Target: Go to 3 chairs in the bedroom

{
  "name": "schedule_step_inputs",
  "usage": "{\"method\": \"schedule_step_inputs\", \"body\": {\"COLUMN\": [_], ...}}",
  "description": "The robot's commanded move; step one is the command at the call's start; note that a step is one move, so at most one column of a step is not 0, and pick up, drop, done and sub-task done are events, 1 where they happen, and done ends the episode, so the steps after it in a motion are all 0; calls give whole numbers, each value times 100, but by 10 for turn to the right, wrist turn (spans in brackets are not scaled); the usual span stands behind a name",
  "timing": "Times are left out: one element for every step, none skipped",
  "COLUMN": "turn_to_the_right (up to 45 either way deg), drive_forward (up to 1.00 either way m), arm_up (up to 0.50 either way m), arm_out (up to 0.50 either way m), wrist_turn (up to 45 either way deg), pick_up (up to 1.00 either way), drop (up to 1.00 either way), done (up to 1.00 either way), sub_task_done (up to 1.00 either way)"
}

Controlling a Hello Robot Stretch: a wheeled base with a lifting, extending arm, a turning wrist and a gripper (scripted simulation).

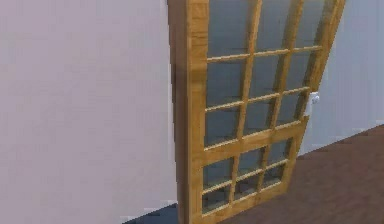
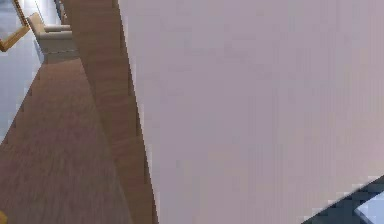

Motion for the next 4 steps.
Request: {"method": "schedule_step_inputs", "body": {"turn_to_the_right": [-60,-30,0,450], "drive_forward": [0,0,50,0], "arm_up": [0,0,0,0], "arm_out": [0,0,0,0], "wrist_turn": [0,0,0,0], "pick_up": [0,0,0,0], "drop": [0,0,0,0], "done": [0,0,0,0], "sub_task_done": [0,0,0,0]}}
